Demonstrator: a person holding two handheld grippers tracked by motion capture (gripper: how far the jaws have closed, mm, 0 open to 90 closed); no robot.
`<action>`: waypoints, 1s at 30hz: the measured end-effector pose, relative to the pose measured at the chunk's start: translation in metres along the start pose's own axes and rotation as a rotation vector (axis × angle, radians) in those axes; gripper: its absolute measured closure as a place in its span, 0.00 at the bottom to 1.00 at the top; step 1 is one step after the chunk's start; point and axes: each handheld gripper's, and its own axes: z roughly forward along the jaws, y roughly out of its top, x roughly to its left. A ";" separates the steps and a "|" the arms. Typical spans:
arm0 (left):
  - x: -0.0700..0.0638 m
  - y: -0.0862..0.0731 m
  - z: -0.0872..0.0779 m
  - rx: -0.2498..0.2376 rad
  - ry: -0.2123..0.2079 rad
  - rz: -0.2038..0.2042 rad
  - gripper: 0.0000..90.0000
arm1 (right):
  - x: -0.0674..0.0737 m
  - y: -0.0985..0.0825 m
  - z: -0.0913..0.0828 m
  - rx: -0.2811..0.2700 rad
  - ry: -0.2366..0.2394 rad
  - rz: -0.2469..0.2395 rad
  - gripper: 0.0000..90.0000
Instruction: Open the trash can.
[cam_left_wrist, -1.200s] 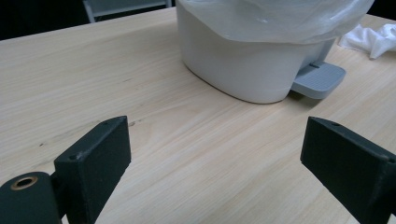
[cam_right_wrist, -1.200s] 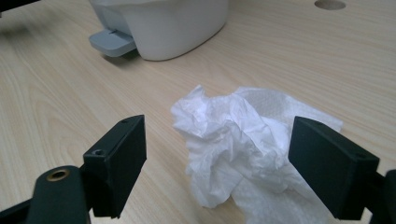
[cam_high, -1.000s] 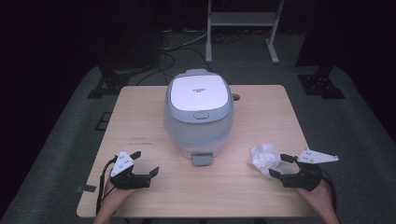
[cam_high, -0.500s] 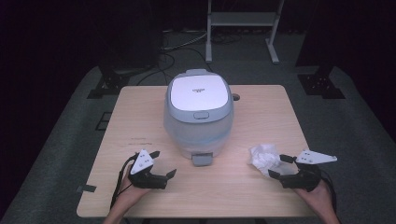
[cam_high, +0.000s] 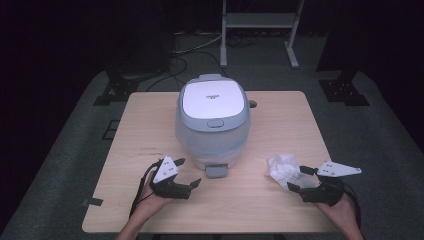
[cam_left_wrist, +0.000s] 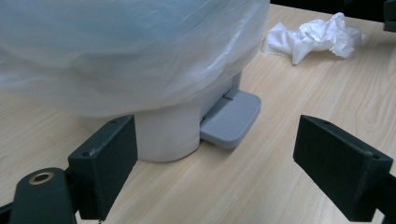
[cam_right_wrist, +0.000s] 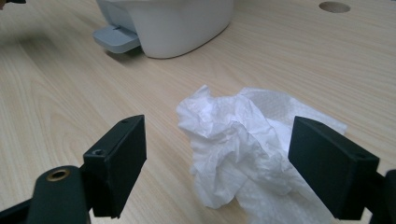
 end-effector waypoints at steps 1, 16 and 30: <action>0.000 0.001 0.002 0.004 -0.004 0.004 0.16 | 0.000 0.000 0.000 0.000 0.000 -0.001 0.20; -0.009 0.004 0.027 0.036 -0.053 -0.006 0.47 | 0.006 0.002 0.002 0.010 -0.001 -0.034 0.20; -0.021 0.003 0.050 0.078 -0.035 0.012 0.75 | 0.006 0.003 0.001 -0.005 0.006 -0.031 0.20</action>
